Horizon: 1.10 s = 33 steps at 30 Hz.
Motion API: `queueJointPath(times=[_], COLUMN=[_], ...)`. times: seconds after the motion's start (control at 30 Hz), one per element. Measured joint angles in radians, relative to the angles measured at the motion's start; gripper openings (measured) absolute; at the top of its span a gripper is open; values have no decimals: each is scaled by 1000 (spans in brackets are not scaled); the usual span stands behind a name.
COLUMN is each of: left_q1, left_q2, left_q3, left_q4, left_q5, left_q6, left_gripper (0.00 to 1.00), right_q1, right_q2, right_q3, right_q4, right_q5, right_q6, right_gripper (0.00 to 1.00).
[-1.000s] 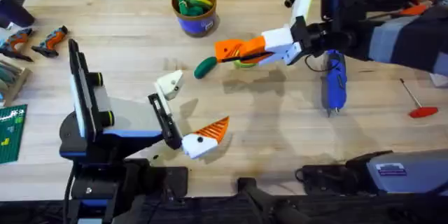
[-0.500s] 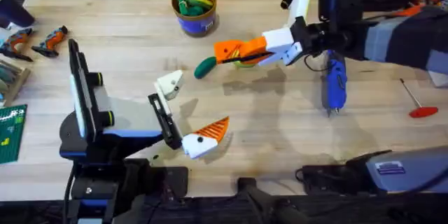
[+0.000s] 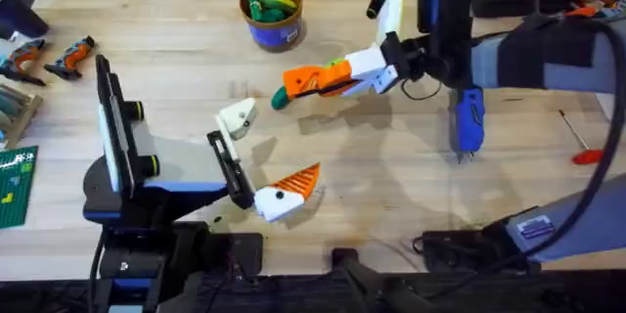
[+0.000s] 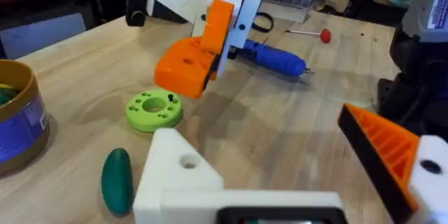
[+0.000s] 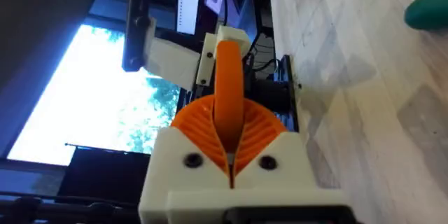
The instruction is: Pick up the gripper from the table and insert it into the empty holder that is missing its gripper. Then pick up a screw, insert it into the mounting hole, and use the screwdriver to tighten it. Finally, clean up the table by picking up the vegetable and placing it into the bucket.
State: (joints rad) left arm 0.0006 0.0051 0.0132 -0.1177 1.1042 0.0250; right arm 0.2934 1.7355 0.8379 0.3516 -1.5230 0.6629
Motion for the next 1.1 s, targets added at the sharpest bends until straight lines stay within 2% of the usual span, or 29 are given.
queueJointPath(times=[0.1,0.13,0.2,0.47,0.63,0.87,1.1], left_q1=[0,0,0,0,0,0,0], left_q2=[0,0,0,0,0,0,0], left_q3=[0,0,0,0,0,0,0], left_q4=[0,0,0,0,0,0,0], left_q5=[0,0,0,0,0,0,0], left_q6=[0,0,0,0,0,0,0], left_gripper=[985,985,985,985,985,985,985], right_q1=[17,31,36,38,55,78,105], right_q2=[25,50,56,56,62,129,142], right_q3=[0,-2,-13,-102,-102,-101,-101], right_q4=[127,256,310,327,385,574,602], right_q5=[0,0,0,0,0,0,0], right_q6=[77,166,213,303,323,437,490], right_gripper=[15,15,15,15,15,15,15])
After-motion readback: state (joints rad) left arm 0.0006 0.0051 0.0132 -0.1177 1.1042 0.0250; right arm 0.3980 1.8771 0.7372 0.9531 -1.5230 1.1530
